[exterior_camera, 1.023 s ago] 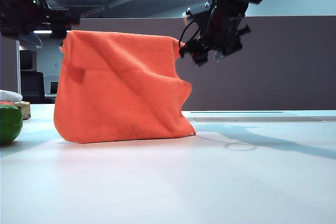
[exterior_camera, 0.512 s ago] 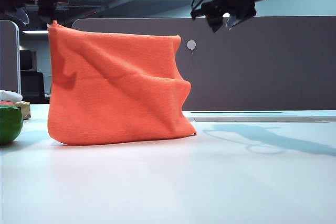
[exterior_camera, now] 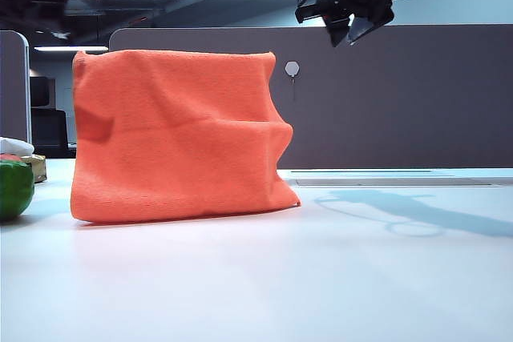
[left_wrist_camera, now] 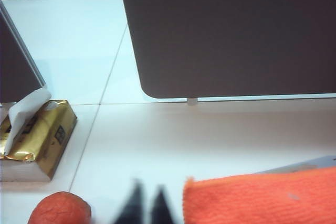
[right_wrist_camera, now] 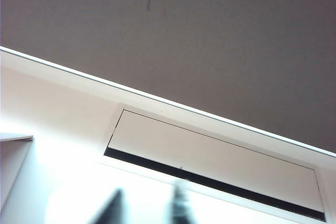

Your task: Pick up the cloth from the table and use it to cover the mirror.

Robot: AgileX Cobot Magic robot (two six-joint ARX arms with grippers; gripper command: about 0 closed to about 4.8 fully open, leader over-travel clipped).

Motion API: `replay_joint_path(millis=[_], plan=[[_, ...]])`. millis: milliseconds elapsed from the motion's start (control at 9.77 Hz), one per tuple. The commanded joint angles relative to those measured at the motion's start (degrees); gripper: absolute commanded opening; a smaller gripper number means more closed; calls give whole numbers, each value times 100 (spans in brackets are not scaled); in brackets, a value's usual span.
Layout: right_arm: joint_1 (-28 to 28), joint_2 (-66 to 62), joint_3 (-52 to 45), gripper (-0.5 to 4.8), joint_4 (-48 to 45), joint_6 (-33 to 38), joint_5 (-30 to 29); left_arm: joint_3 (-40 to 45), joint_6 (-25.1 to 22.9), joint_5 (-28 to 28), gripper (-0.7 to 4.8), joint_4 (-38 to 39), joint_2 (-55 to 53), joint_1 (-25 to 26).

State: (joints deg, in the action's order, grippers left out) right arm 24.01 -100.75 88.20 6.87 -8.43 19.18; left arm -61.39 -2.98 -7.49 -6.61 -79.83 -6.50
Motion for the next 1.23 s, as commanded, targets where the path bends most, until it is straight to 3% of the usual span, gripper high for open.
replay_joint_path(millis=[102,307,409,614,716,921,1023,1126,1228], plan=[[-50,232,28,-5,-155,26,-28,-13,0,20,-5,-365,96,66],[-354,737,26,-5,98,33,-208,-13,0,138,-5,-330,503,267],[-636,1172,-55,-5,654,94,-634,-7,22,542,-5,76,1016,597],[-828,1882,-616,-5,487,247,-999,2,20,844,-5,496,1543,804],[-922,2804,-1558,-5,101,258,-1169,267,20,1178,-5,629,2124,876],[-1093,3939,-2682,-5,-251,310,-1447,713,48,1325,-5,785,2739,876],[-1257,4481,-3174,-5,-378,313,-1635,975,70,1694,-5,837,3071,876],[-1768,5209,-3827,-5,-374,688,-2583,1532,402,2026,-5,828,3637,876],[-2302,5722,-4269,-5,-376,734,-2911,2033,387,2039,-5,828,4207,876]])
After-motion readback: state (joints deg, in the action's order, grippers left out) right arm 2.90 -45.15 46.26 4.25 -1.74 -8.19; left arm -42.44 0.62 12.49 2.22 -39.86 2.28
